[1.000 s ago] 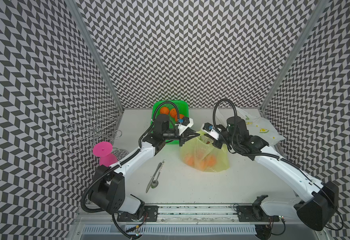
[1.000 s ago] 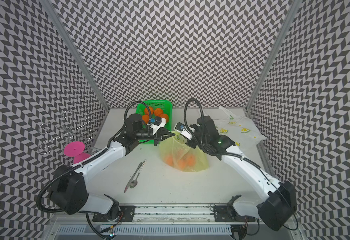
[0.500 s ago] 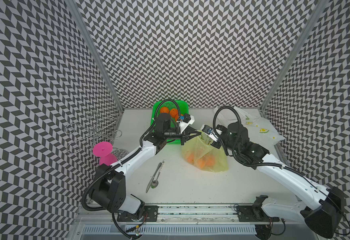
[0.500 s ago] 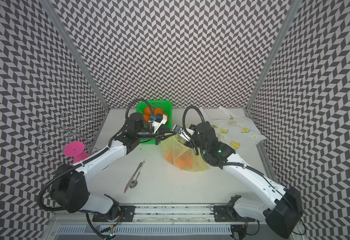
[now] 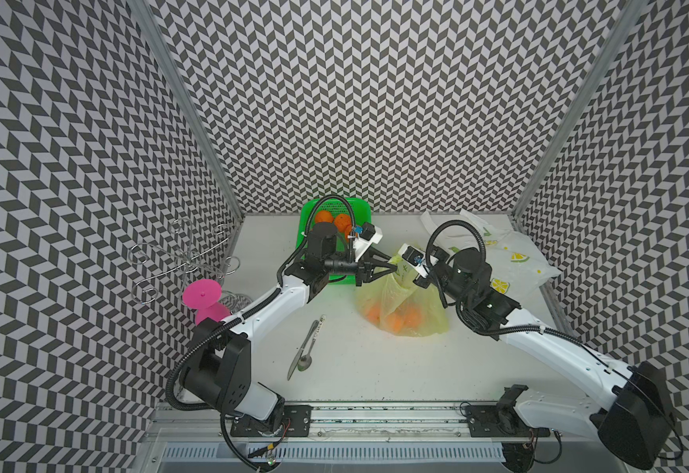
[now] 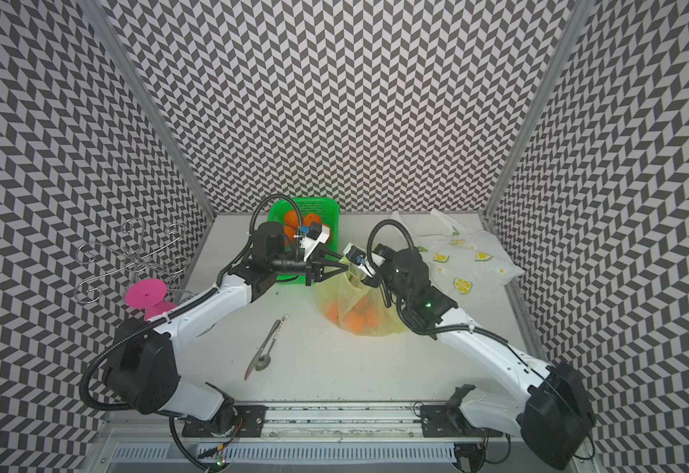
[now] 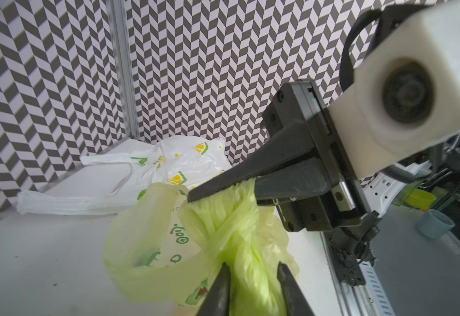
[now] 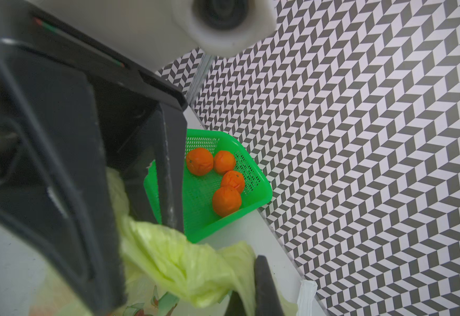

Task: Place the oranges into plastic bags & tie knots
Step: Tie the plastic bag at the center of the board.

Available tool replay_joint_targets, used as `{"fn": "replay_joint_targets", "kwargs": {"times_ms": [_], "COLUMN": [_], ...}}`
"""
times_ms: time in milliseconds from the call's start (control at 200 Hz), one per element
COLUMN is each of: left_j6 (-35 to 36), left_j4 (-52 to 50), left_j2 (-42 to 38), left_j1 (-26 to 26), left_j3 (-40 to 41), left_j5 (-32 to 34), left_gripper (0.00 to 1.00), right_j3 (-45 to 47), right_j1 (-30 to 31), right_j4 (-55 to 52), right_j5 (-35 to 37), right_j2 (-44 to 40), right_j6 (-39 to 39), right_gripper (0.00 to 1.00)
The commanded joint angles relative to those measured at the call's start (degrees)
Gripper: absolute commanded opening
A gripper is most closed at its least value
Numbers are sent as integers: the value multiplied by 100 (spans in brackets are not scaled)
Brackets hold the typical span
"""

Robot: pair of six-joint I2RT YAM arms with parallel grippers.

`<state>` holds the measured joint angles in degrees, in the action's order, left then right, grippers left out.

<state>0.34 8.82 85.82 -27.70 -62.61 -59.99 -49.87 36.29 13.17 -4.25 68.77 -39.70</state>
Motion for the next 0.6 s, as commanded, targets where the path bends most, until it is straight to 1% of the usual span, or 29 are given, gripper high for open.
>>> {"fn": "replay_joint_targets", "kwargs": {"times_ms": [0, 80, 160, 185, 200, 220, 305, 355, 486, 596], "left_j6": [78, 361, 675, 730, 747, 771, 822, 836, 737, 436], "left_j4": [-156, -466, -773, -812, -817, -813, -806, -758, -396, 70], "left_j2": [0, 9, 52, 60, 61, 71, 75, 76, 56, 26], "left_j1": [5, 6, 10, 10, 3, -2, -60, -123, -372, -567], "left_j3": [-170, -233, -269, -266, -255, -244, -218, -172, 45, 203], "left_j5": [-273, -408, -444, -444, -604, -659, -742, -769, -727, -589], "left_gripper": [40, 45, 49, 49, 50, 50, 51, 51, 51, 51], "right_j3": [120, 259, 290, 301, 301, 308, 324, 365, 481, 572], "right_j1": [-118, -206, -286, -313, -327, -352, -440, -470, -516, -591], "right_j4": [1005, 1299, 1428, 1465, 1483, 1494, 1545, 1602, 1779, 2027], "right_j5": [-707, -960, -1244, -1356, -1422, -1516, -1918, -2191, -2603, -3067], "right_j2": [-17, 8, 40, 52, 58, 66, 117, 132, 219, 298], "right_j6": [-46, 9, 117, 178, 204, 255, 537, 688, 1111, 1618], "right_gripper": [0, 0, 0, 0, 0, 0, 0, 0, 0, 0]}}
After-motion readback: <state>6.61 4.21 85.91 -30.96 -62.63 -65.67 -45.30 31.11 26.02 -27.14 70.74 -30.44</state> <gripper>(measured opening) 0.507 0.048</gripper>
